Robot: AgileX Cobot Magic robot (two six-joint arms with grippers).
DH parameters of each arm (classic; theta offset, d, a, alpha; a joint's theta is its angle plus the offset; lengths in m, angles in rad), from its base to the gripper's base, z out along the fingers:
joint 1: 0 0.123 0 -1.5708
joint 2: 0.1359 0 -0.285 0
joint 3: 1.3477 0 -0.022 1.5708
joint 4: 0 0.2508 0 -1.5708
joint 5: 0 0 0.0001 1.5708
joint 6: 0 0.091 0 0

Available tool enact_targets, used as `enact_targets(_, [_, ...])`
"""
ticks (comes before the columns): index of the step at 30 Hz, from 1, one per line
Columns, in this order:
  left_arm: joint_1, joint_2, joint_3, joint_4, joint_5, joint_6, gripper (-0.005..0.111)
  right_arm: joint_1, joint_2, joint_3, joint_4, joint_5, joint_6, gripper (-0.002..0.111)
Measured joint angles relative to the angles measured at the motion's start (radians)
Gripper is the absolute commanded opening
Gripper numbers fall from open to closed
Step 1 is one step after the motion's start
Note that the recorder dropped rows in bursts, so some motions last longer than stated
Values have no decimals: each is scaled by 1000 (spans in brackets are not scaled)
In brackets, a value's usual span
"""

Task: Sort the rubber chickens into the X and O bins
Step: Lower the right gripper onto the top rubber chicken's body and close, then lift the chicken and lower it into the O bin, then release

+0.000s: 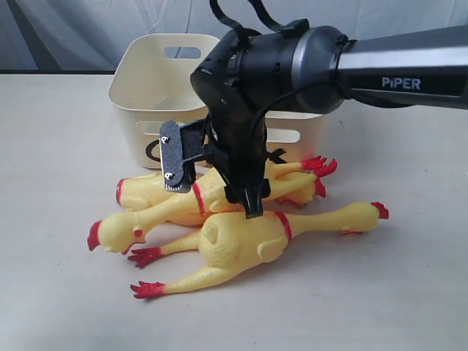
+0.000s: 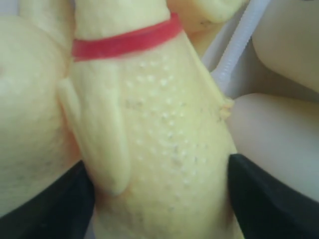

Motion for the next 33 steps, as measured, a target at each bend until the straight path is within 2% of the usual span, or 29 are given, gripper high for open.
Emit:
enact_targets(9, [0,0,0,0,0,0,0,92,-45,-68,-27,98,8,-1])
enact_targets(17, [0,0,0,0,0,0,0,113,-172,-204,-81,107,147,-1])
enact_targets(27, [0,0,0,0,0,0,0,37,-206,-219,-59,-402,570,-1])
enact_targets(33, [0,0,0,0,0,0,0,-9,-122,-219,73,-747,753,-1])
